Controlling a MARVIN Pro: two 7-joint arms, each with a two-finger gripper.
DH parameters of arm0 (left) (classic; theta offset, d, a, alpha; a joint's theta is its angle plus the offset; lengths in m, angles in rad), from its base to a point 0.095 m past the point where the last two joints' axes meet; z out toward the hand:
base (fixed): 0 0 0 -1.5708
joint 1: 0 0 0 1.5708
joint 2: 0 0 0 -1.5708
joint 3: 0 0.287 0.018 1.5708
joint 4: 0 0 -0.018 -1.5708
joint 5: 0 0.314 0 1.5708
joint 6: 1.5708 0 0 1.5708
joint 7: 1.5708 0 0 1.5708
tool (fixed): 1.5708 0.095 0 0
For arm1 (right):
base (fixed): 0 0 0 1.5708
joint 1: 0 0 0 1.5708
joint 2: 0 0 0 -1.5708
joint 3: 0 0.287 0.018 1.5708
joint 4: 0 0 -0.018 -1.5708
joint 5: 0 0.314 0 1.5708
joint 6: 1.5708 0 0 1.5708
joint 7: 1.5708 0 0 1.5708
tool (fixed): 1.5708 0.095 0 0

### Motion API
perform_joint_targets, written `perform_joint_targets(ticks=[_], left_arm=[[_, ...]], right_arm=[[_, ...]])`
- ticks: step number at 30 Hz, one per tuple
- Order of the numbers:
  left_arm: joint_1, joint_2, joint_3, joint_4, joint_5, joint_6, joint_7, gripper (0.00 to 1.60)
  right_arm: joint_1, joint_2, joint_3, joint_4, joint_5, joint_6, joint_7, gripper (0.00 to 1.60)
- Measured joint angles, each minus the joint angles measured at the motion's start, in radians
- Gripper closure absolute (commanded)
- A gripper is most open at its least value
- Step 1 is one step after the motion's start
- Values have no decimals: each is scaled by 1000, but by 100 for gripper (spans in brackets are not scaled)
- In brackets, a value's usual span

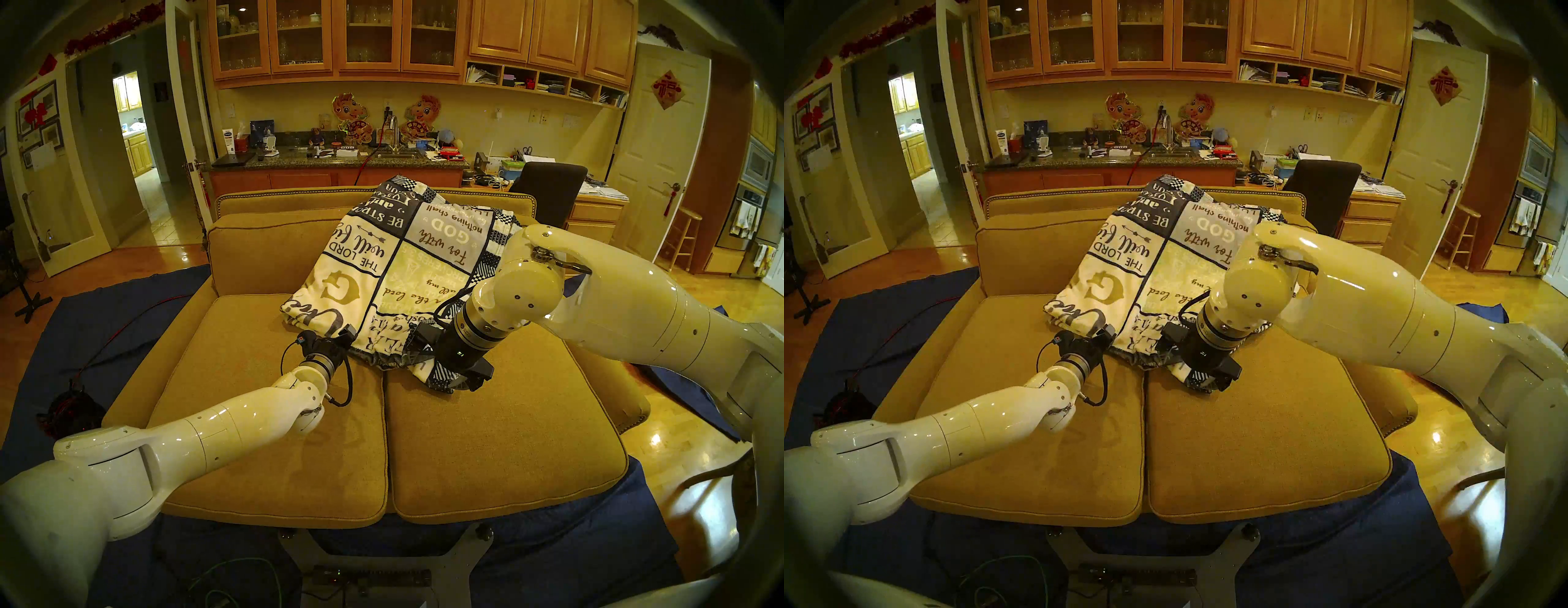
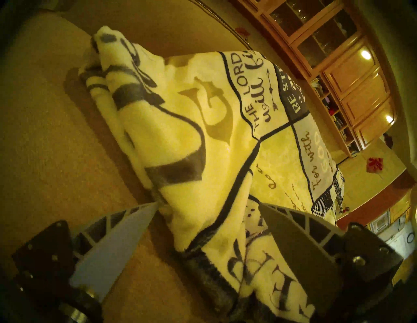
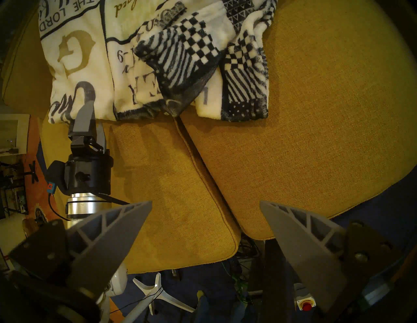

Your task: Fold the blanket in half twice

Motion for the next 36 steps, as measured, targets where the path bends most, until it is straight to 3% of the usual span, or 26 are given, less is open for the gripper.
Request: perform_joint_targets(ticks=[17, 27, 28, 29, 30, 31, 32, 36], left_arm=[[2, -50, -59, 194, -60, 94, -252, 0], [-31, -104, -81, 326, -73, 152, -338, 0], [-33, -108, -83, 339, -74, 157, -346, 30], [-38, -114, -85, 356, -74, 165, -355, 94], [-41, -118, -85, 369, -74, 171, -362, 94], [-44, -122, -85, 381, -74, 176, -369, 106], [-48, -127, -85, 398, -74, 182, -376, 154], [-65, -157, -89, 488, -74, 209, -425, 160]], right_arm=[[0, 0, 0, 0, 0, 0, 0, 0], [0, 0, 0, 0, 0, 0, 0, 0], [0, 0, 0, 0, 0, 0, 0, 0], [0, 0, 0, 0, 0, 0, 0, 0], [0, 0, 0, 0, 0, 0, 0, 0], [0, 0, 0, 0, 0, 0, 0, 0], [0, 0, 0, 0, 0, 0, 0, 0], [0, 0, 0, 0, 0, 0, 0, 0]])
